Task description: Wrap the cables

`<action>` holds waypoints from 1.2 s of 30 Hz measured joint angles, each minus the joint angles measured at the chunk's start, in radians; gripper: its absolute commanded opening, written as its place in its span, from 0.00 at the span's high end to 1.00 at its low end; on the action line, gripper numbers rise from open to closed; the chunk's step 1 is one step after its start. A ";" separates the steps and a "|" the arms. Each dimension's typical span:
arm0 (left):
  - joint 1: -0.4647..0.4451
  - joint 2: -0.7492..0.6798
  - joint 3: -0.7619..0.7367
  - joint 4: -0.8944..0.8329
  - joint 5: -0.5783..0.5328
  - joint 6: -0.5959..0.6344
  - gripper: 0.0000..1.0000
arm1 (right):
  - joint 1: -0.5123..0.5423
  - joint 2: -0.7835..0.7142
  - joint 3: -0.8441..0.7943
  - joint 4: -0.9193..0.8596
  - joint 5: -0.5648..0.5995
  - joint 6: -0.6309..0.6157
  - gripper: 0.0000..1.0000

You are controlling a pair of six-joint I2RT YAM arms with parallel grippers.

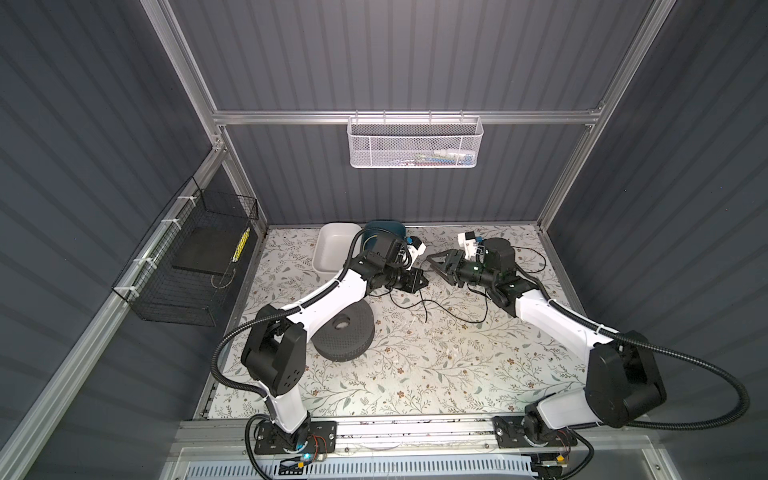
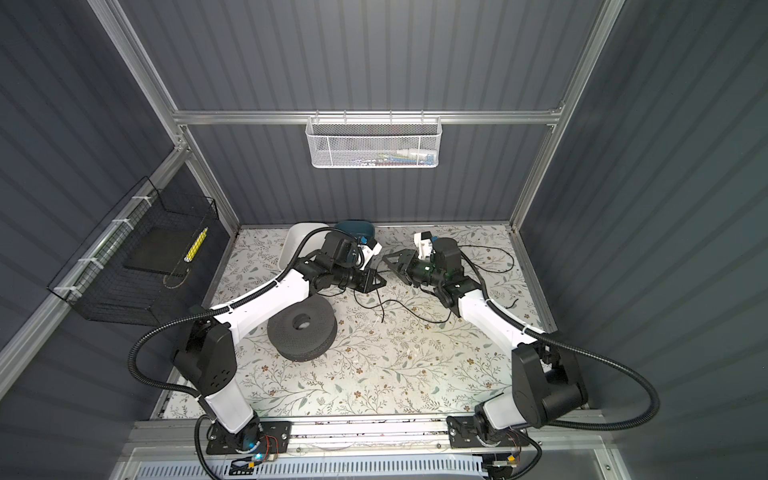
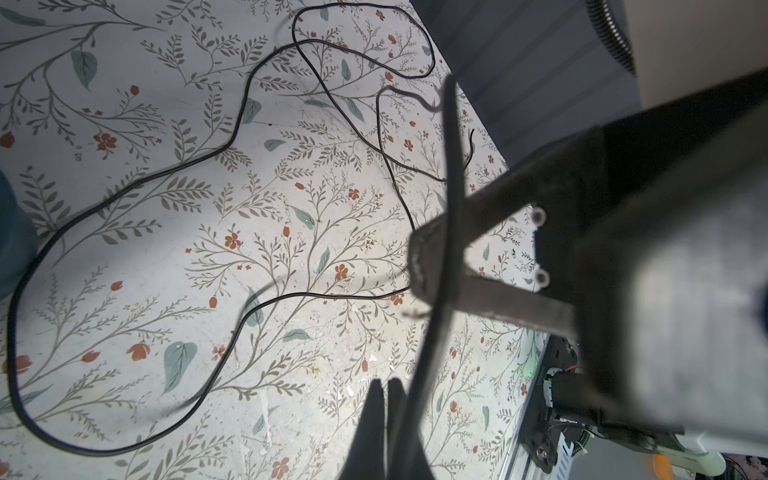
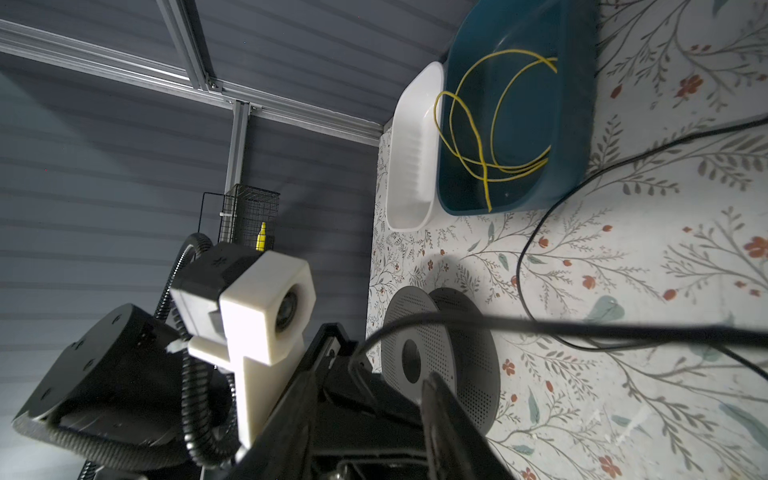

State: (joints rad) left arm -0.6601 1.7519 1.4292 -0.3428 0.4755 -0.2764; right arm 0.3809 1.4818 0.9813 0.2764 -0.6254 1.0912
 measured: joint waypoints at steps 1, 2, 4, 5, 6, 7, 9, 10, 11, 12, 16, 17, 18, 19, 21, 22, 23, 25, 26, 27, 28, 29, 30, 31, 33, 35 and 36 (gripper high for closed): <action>0.000 0.000 0.000 0.000 0.002 0.000 1.00 | 0.002 0.018 0.009 0.007 -0.006 0.001 0.60; 0.000 0.000 0.000 0.000 0.006 0.000 1.00 | 0.005 0.036 0.018 0.011 -0.011 0.003 0.62; 0.000 0.000 0.000 0.000 0.013 0.000 1.00 | 0.012 0.061 0.027 0.018 -0.021 0.004 0.71; 0.000 0.000 0.000 0.000 0.020 0.000 1.00 | 0.015 0.068 0.031 0.023 -0.024 0.006 0.75; 0.000 0.000 0.000 -0.001 0.026 0.001 1.00 | 0.017 0.072 0.032 0.031 -0.028 0.010 0.80; 0.000 0.000 0.000 -0.001 0.033 0.001 1.00 | 0.020 0.074 0.033 0.038 -0.031 0.012 0.85; -0.002 0.000 -0.001 -0.001 0.045 0.005 1.00 | 0.021 0.073 0.035 0.048 -0.036 0.017 0.92; -0.002 -0.001 -0.010 0.006 0.053 0.008 1.00 | 0.021 0.072 0.035 0.052 -0.038 0.017 0.94; -0.002 -0.003 -0.021 0.012 0.060 0.012 1.00 | 0.022 0.069 0.035 0.048 -0.043 0.015 0.98; -0.002 -0.003 -0.029 0.017 0.064 0.015 0.97 | 0.025 0.069 0.034 0.041 -0.045 0.015 1.00; -0.002 -0.014 -0.068 0.027 0.082 0.037 0.74 | 0.029 0.057 0.014 0.037 -0.041 0.010 1.00; -0.002 -0.022 -0.085 0.029 0.087 0.045 0.63 | 0.029 0.048 0.008 0.038 -0.035 0.010 1.00; -0.002 -0.031 -0.102 0.030 0.091 0.047 0.56 | 0.027 0.037 0.002 0.039 -0.030 0.011 1.00; -0.002 -0.044 -0.124 0.035 0.096 0.051 0.52 | 0.026 0.023 -0.005 0.039 -0.022 0.011 1.00; -0.002 -0.075 -0.174 0.061 0.103 0.057 0.46 | 0.026 -0.008 -0.016 0.042 -0.009 0.013 1.00; -0.002 -0.094 -0.202 0.083 0.106 0.057 0.46 | 0.026 -0.025 -0.022 0.045 0.000 0.016 1.00; -0.002 -0.115 -0.234 0.114 0.110 0.056 0.46 | 0.026 -0.042 -0.027 0.047 0.008 0.018 1.00; -0.002 -0.147 -0.291 0.179 0.113 0.050 0.47 | 0.026 -0.070 -0.037 0.049 0.026 0.025 1.00; -0.002 -0.163 -0.323 0.228 0.114 0.037 0.47 | 0.026 -0.084 -0.044 0.052 0.034 0.028 1.00; -0.002 -0.174 -0.350 0.266 0.114 0.028 0.48 | 0.026 -0.095 -0.050 0.053 0.045 0.031 1.00; -0.002 -0.184 -0.381 0.317 0.113 0.013 0.48 | 0.026 -0.108 -0.060 0.057 0.055 0.036 1.00; -0.002 -0.191 -0.414 0.372 0.113 -0.006 0.48 | 0.026 -0.117 -0.070 0.062 0.066 0.044 1.00; -0.002 -0.195 -0.440 0.419 0.112 -0.021 0.48 | 0.026 -0.126 -0.080 0.068 0.073 0.052 1.00; -0.002 -0.198 -0.468 0.473 0.110 -0.039 0.48 | 0.026 -0.133 -0.091 0.074 0.082 0.062 1.00; -0.002 -0.199 -0.520 0.583 0.104 -0.080 0.48 | 0.026 -0.142 -0.111 0.091 0.096 0.083 1.00; -0.002 -0.198 -0.578 0.716 0.100 -0.131 0.49 | 0.026 -0.153 -0.138 0.113 0.115 0.108 1.00; -0.002 -0.196 -0.603 0.782 0.099 -0.158 0.50 | 0.026 -0.155 -0.146 0.119 0.122 0.116 1.00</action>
State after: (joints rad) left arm -0.6621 1.5562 0.8261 0.4389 0.5743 -0.4347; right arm 0.4065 1.3266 0.8352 0.3950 -0.5030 1.2076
